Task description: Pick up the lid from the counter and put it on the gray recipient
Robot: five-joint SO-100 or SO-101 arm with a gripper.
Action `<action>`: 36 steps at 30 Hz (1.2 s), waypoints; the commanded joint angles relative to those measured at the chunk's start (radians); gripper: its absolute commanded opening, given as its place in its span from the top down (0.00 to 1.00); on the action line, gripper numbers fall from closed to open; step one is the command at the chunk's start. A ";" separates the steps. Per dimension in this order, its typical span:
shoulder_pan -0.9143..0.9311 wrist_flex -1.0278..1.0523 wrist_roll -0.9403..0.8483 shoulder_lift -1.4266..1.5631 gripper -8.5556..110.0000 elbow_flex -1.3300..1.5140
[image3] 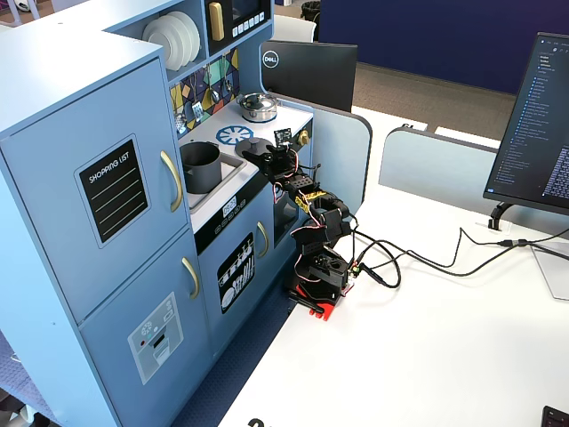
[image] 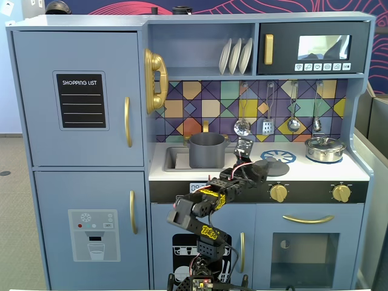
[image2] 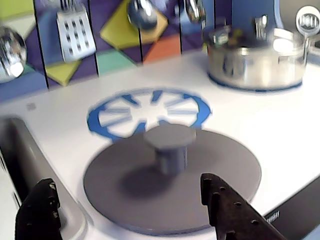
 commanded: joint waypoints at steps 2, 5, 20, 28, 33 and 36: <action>0.020 0.023 0.006 -0.095 0.68 -0.146; 0.023 0.023 0.002 -0.141 0.69 -0.193; 0.025 -0.084 -0.014 -0.322 0.70 -0.281; 0.025 -0.121 -0.014 -0.414 0.71 -0.342; 0.021 -0.127 -0.015 -0.457 0.72 -0.379; 0.020 -0.129 -0.017 -0.483 0.73 -0.399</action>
